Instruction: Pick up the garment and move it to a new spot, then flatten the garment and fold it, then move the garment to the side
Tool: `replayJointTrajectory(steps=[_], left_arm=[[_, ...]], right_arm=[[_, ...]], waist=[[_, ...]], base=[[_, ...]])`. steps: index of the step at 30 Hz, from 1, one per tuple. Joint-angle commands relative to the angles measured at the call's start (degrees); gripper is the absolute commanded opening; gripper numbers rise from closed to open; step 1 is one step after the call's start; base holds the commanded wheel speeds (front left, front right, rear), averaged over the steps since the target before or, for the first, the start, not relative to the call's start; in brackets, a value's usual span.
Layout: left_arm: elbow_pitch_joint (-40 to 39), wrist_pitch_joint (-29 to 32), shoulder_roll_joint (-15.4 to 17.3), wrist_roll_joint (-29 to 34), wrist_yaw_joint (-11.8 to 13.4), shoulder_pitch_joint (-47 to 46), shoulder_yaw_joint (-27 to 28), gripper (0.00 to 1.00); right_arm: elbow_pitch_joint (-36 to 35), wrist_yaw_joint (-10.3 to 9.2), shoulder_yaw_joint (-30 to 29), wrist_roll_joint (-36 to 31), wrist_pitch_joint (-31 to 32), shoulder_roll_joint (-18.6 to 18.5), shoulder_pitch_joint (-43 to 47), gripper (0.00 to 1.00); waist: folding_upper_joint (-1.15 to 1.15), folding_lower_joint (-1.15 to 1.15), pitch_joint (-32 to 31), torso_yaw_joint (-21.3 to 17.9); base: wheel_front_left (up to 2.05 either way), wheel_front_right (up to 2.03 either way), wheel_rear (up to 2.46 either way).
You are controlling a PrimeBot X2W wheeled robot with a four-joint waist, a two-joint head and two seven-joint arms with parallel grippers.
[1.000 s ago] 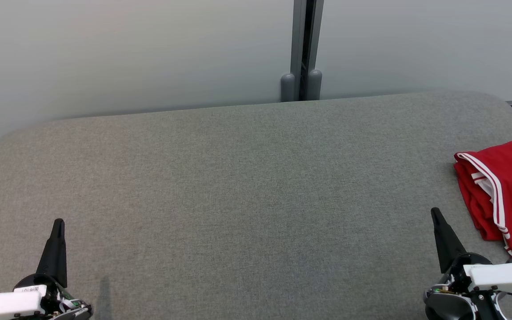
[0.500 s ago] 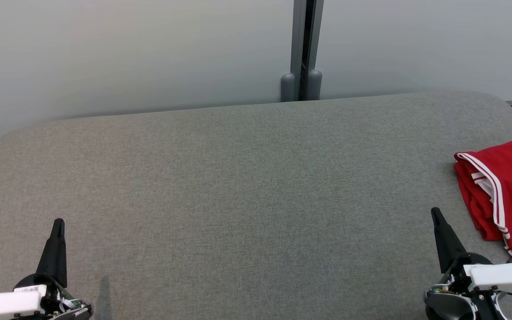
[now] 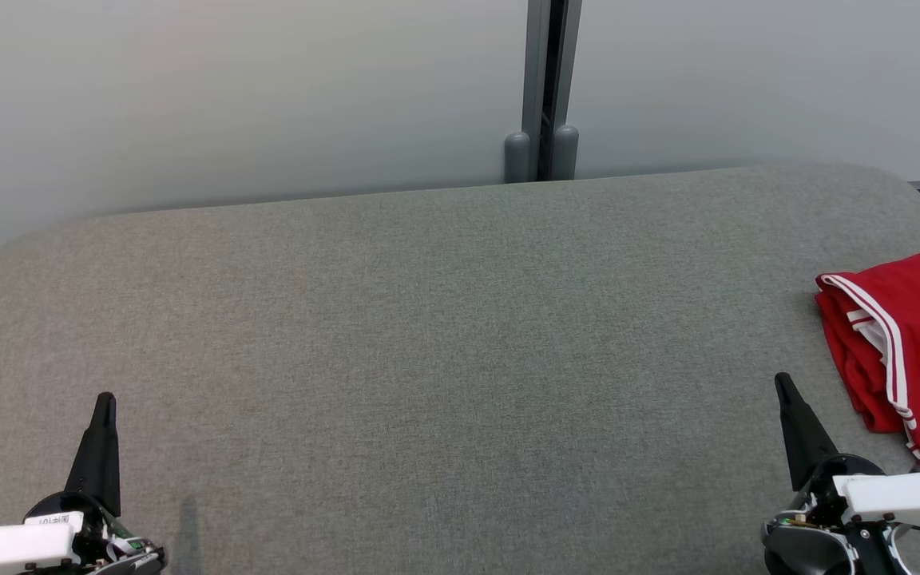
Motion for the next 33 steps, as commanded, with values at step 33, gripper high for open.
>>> replayJointTrajectory(steps=[33], left_arm=[[0.0,0.2,0.0,0.4,-0.2,-1.0,0.4,0.00]], right_arm=[[0.1,0.00,-0.2,-0.2,0.3,-0.2,-0.5,0.00]], waist=[[0.00,0.00,0.0,0.0]], base=[[0.00,0.00,0.00]])
